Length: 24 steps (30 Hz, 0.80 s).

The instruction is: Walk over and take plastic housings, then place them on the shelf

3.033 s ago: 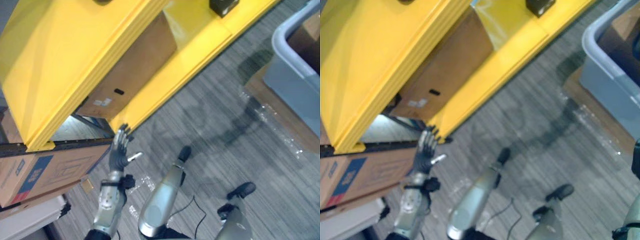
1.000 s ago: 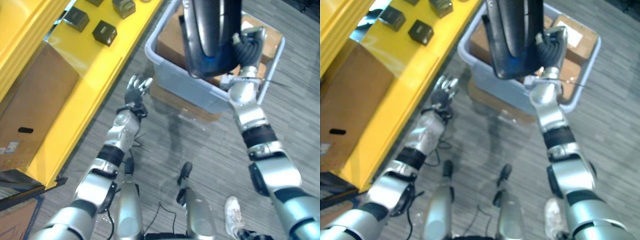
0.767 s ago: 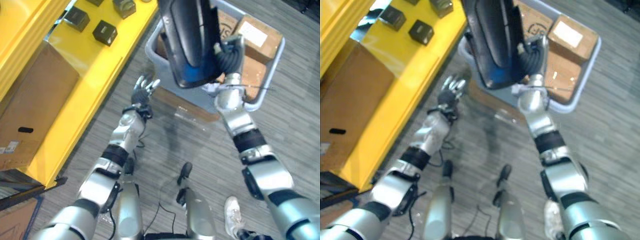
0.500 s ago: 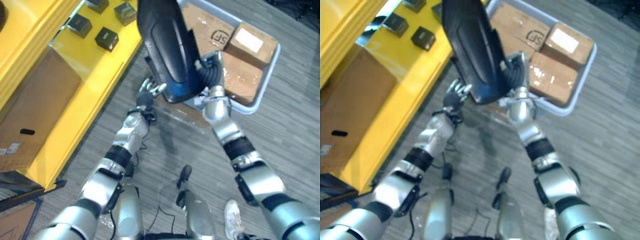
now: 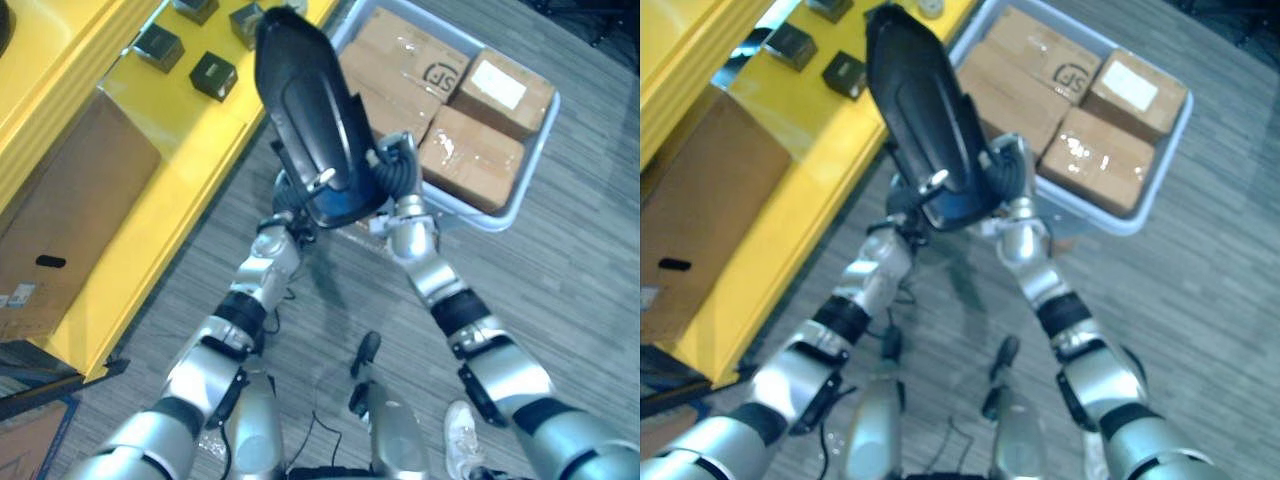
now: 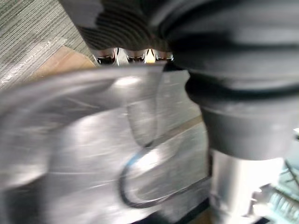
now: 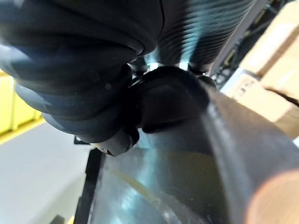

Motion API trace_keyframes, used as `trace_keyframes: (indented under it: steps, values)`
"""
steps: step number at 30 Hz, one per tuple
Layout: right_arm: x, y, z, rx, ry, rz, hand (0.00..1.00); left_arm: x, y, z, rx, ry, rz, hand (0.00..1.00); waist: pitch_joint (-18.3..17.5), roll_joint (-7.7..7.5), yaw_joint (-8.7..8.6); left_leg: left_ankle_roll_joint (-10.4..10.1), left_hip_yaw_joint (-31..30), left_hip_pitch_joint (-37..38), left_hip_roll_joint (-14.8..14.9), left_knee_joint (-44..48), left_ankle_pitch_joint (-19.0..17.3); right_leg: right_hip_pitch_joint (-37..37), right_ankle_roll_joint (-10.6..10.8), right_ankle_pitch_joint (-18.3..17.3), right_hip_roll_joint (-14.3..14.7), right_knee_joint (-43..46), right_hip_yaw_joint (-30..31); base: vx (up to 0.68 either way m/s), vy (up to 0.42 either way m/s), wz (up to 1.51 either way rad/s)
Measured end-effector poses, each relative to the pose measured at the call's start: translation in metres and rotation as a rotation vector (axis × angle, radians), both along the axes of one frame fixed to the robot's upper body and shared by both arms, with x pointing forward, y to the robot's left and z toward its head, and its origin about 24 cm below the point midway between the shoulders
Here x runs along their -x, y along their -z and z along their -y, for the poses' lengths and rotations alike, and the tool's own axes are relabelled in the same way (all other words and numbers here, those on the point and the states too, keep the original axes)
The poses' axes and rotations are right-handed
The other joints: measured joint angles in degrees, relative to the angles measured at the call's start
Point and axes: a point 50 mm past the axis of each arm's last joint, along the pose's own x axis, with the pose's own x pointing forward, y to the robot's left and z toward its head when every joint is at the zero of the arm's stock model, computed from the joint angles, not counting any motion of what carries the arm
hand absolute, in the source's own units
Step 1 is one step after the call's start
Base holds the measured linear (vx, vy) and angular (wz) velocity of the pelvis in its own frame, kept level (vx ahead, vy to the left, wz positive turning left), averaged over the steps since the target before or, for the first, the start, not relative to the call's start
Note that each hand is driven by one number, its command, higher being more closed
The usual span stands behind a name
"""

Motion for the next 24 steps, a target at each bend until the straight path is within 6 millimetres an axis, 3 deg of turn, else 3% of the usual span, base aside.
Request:
trace_keyframes:
  steps: [6, 9, 12, 16, 21, 22, 24]
  values:
    - [0.010, 0.008, -0.012, -0.084, -0.036, -0.004, 1.00, 0.000, 0.001, -0.007, 0.033, -0.064, 0.019, 1.00, 0.0, -0.05, -0.12, 0.0, 0.1, 0.6, 0.0, -0.1, 0.0, 0.4, 0.0, 0.0, 0.0, 0.0, 0.1, 0.00, 0.000, 0.00]
    - [0.017, 0.018, -0.017, -0.116, -0.051, -0.025, 1.00, 0.003, 0.010, -0.012, 0.029, -0.087, 0.021, 1.00, -0.5, -1.03, -0.22, 0.0, 0.2, 2.1, 0.0, -0.6, 0.0, 1.9, 0.0, 0.0, 0.1, -0.7, 0.0, 0.00, 0.000, 0.00]
    - [0.023, 0.030, -0.016, -0.163, -0.043, -0.047, 1.00, 0.006, 0.009, -0.011, -0.121, -0.111, 0.080, 1.00, -1.4, -2.50, -0.15, 0.0, 0.3, 2.4, 0.0, -1.0, 0.0, 2.1, 0.1, -0.2, 0.0, -0.7, 0.1, 0.00, 0.000, 0.00]
    - [0.039, 0.048, -0.009, -0.232, -0.050, -0.072, 1.00, 0.018, 0.008, -0.006, -0.266, -0.134, 0.165, 1.00, -1.5, -2.68, -0.12, 0.0, 0.6, 5.9, -0.1, -2.5, 0.0, 5.0, 0.3, -0.6, -0.1, -1.1, 0.1, 0.01, 0.000, 0.00]
    - [0.047, 0.052, -0.004, -0.287, -0.048, -0.046, 1.00, 0.023, -0.002, 0.001, -0.327, -0.138, 0.234, 1.00, -1.5, -2.73, -0.12, -0.1, 1.2, 7.6, -0.2, -3.9, 0.0, 6.1, 0.4, -0.6, 0.0, -2.4, 0.0, 0.00, -0.003, -0.04]
    - [0.048, 0.053, -0.004, -0.289, -0.049, -0.045, 0.00, 0.025, -0.002, 0.001, -0.351, -0.144, 0.248, 1.00, -1.5, -2.73, -0.14, -0.1, 1.5, 8.1, -0.2, -4.2, 0.1, 6.6, 0.4, -0.4, 0.0, -2.9, 0.1, 0.02, -0.009, -0.08]
    - [0.054, 0.063, -0.004, -0.279, -0.058, -0.065, 0.00, 0.031, 0.003, 0.000, -0.389, -0.162, 0.255, 1.00, -2.3, -2.81, -0.21, -0.1, 1.7, 9.4, -0.3, -4.6, 0.0, 8.2, 0.6, -0.2, 0.1, -4.2, -0.1, 0.04, -0.011, -0.03]
